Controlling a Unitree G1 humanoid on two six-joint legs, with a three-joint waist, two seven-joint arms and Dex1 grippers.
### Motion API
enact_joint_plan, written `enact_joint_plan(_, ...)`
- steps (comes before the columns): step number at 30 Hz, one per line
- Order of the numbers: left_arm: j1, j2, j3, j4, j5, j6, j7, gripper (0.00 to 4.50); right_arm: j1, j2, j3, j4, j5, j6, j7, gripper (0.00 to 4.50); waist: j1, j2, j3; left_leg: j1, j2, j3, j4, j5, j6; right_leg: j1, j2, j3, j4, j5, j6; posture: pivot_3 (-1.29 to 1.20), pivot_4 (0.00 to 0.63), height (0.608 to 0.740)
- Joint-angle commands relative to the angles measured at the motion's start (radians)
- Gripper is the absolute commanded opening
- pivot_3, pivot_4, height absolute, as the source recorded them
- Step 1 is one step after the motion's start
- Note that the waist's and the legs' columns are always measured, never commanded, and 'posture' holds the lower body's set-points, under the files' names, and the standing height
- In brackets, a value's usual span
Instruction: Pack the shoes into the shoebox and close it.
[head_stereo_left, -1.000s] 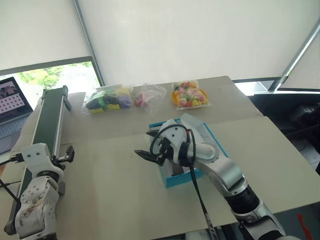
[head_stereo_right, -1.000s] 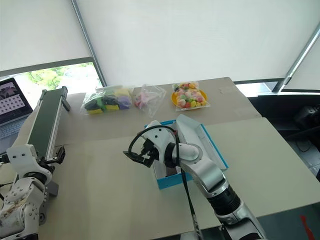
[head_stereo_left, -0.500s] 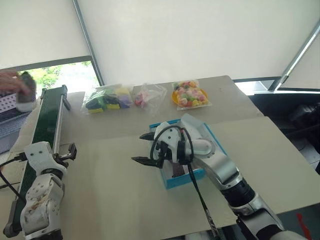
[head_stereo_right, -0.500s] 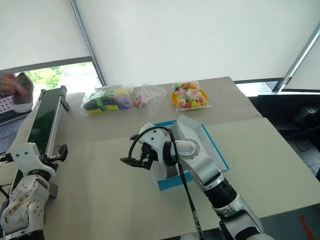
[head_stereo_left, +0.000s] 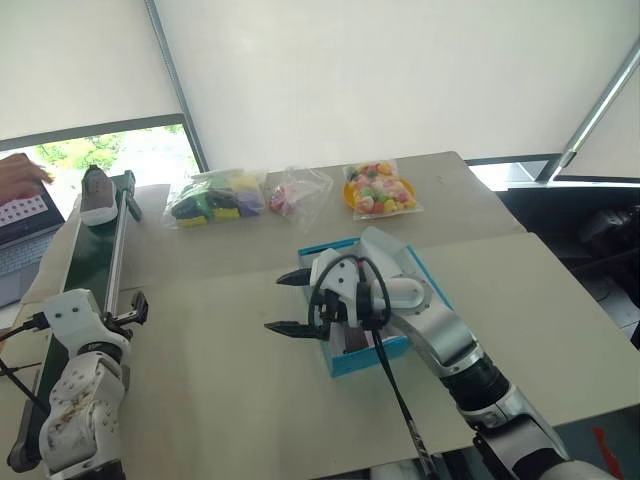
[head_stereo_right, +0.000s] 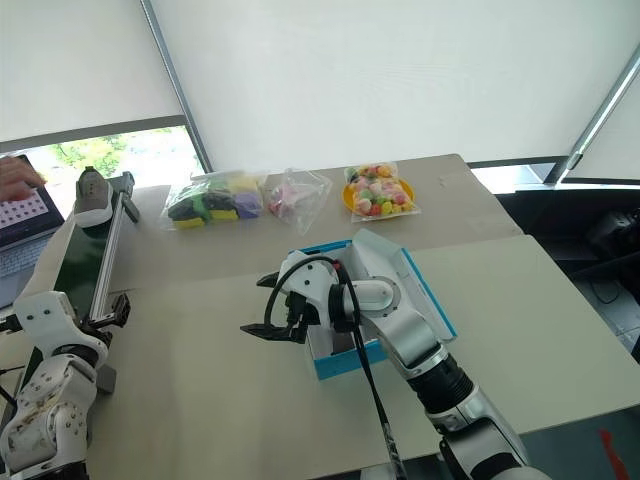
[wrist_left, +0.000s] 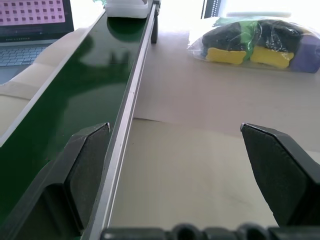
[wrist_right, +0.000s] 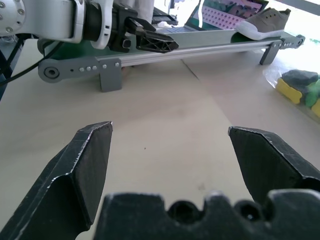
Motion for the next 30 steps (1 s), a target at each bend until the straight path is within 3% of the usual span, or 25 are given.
enact_joint_plan(1, -0.01, 0.0, 0.022, -0.006, -0.014, -0.004, 0.012, 4.5, -0.029, 0.012, -0.019, 0.001, -0.021, -0.035, -0.009, 4.36, 0.0, 0.0, 0.0, 0.0, 0.0, 0.0, 0.0, 0.0, 0.0, 0.0, 0.0, 0.0, 0.0, 0.0, 0.0, 0.0, 0.15, 0.646)
enact_joint_plan(23, -0.06, 0.091, 0.152, 0.079, -0.042, 0.086, 0.076, 4.5, -0.006, 0.042, -0.038, -0.002, -0.024, 0.004, -0.062, 4.36, -0.003, 0.0, 0.0, 0.0, 0.0, -0.001, 0.0, 0.0, 0.0, 0.0, 0.0, 0.0, 0.0, 0.0, 0.0, 0.0, 0.15, 0.646)
enact_joint_plan(30, -0.052, 0.08, 0.18, 0.11, -0.048, 0.081, 0.083, 4.5, -0.005, 0.051, -0.046, -0.017, -0.015, 0.022, -0.07, 4.36, -0.002, 0.0, 0.0, 0.0, -0.001, -0.002, 0.0, 0.0, 0.0, 0.0, -0.001, 0.0, 0.001, 0.0, 0.0, 0.0, 0.15, 0.646)
